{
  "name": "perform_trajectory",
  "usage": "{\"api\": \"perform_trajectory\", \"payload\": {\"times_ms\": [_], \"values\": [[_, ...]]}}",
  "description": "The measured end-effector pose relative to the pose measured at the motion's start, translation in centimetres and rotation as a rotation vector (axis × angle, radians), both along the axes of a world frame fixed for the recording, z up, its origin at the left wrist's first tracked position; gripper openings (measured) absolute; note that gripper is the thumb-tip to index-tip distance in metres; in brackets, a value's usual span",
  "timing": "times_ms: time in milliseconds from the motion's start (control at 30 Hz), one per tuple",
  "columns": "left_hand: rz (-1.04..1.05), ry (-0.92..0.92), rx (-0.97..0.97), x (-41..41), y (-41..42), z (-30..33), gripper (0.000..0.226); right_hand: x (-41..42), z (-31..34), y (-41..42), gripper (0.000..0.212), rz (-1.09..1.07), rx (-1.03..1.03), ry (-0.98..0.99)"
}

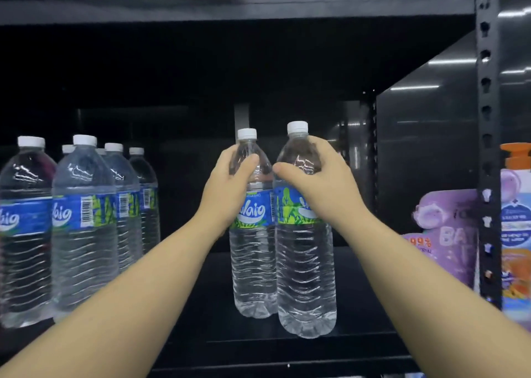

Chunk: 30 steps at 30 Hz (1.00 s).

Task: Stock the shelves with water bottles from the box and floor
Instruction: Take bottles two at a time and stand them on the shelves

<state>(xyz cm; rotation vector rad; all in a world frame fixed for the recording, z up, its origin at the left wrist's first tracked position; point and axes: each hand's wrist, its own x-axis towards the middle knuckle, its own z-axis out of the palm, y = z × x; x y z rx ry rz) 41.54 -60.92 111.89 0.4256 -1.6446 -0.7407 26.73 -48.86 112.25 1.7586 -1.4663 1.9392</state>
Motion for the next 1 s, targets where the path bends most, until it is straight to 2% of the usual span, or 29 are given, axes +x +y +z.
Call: {"api": "perform_trajectory", "payload": {"times_ms": [133, 267, 533, 667, 767, 867, 933, 1000], "values": [[0.017, 0.032, -0.038, 0.0, 1.1, -1.8, 0.041, 0.7, -2.6, 0.4, 0.074, -0.012, -0.071, -0.060], [0.020, -0.059, -0.057, 0.3, 1.0, -5.5, 0.071, 1.2, -5.3, 0.8, 0.094, -0.065, -0.037, -0.085], [-0.013, -0.076, -0.065, 0.3, 0.3, -6.5, 0.077, 1.1, -5.7, 0.3, 0.102, -0.260, -0.069, -0.064], [0.038, -0.104, -0.054, 0.3, 0.7, -7.3, 0.058, 0.2, -6.4, -1.0, 0.110, -0.337, 0.005, -0.003], [0.009, -0.262, -0.024, 1.2, 0.2, -9.2, 0.056, -1.0, -8.2, -1.4, 0.114, -0.248, 0.067, 0.030], [-0.070, -0.454, 0.001, 2.6, -1.1, -10.6, 0.081, -2.8, -10.4, -0.8, 0.080, -0.134, 0.138, 0.051], [-0.109, -0.518, 0.010, 3.2, -1.8, -10.9, 0.093, -3.9, -11.2, -0.2, 0.083, -0.068, 0.225, 0.077], [-0.111, -0.528, 0.010, 3.0, -1.9, -10.8, 0.088, -4.7, -11.5, -0.1, 0.094, -0.042, 0.270, 0.102]]}}
